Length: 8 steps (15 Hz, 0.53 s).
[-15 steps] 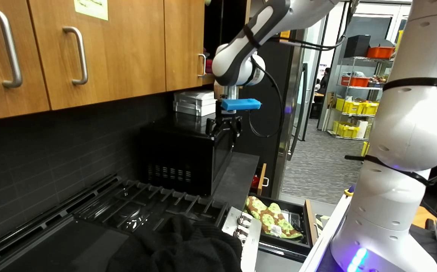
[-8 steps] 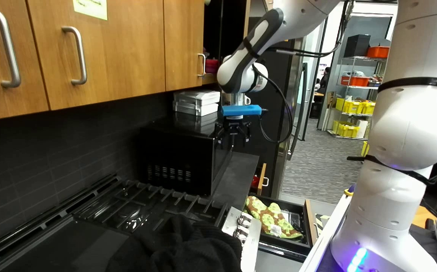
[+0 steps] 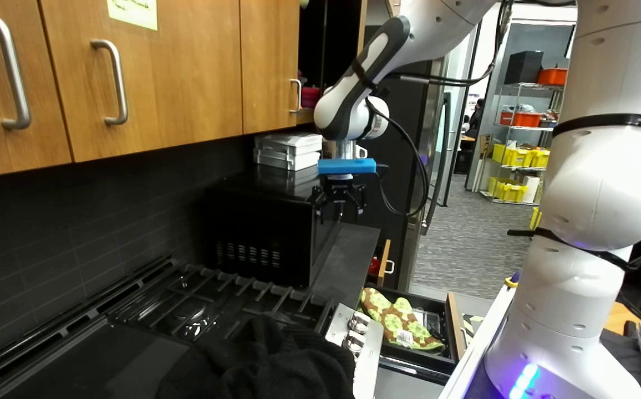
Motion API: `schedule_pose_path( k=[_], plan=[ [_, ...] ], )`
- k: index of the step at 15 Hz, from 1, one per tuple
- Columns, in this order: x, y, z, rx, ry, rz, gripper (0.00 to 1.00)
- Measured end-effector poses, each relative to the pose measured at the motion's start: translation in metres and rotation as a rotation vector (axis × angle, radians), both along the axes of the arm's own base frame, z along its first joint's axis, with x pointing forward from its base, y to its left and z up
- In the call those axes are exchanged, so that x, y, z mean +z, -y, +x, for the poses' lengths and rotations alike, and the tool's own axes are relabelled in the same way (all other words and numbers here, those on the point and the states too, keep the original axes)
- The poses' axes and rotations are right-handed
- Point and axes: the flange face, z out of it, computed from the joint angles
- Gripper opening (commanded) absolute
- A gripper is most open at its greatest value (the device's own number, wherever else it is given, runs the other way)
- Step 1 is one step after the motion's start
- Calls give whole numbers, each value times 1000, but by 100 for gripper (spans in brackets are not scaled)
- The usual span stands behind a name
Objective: Remove the oven mit from the drawer and put it on top of the microwave
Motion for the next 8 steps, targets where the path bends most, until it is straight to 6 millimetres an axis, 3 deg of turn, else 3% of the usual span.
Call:
schedule_pose_path(
  k=[5,8],
  plan=[
    [6,3,6,-8,-11,-24,100],
    [-6,26,0,-69,-40,-31,100]
  ],
)
